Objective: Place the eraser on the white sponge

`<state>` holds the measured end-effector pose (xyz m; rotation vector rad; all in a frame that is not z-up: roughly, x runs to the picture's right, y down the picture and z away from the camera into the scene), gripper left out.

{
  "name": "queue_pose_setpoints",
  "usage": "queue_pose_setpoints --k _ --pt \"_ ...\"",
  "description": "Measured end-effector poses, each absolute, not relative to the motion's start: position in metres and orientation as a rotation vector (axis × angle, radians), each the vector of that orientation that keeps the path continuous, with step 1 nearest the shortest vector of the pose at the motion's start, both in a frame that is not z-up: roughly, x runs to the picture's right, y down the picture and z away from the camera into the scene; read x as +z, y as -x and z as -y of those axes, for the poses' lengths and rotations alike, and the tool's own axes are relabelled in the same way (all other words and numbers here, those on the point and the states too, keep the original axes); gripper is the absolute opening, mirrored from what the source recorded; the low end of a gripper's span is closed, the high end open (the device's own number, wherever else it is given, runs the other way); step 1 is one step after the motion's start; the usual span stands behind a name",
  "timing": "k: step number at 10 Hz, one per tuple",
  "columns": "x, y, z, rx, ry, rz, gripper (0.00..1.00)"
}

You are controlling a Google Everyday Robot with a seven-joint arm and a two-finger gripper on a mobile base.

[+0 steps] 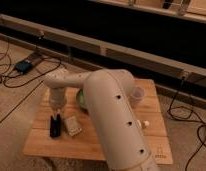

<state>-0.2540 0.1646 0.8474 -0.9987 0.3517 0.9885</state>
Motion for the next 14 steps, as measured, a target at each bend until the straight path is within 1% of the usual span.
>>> queue_pose_setpoints --k 6,14 --pt "0.831 0.242 -0.145 1.010 1.046 -0.302 0.00" --pt "0.782 0.245 -0.122 0.917 1.171 -0.249 0.00"
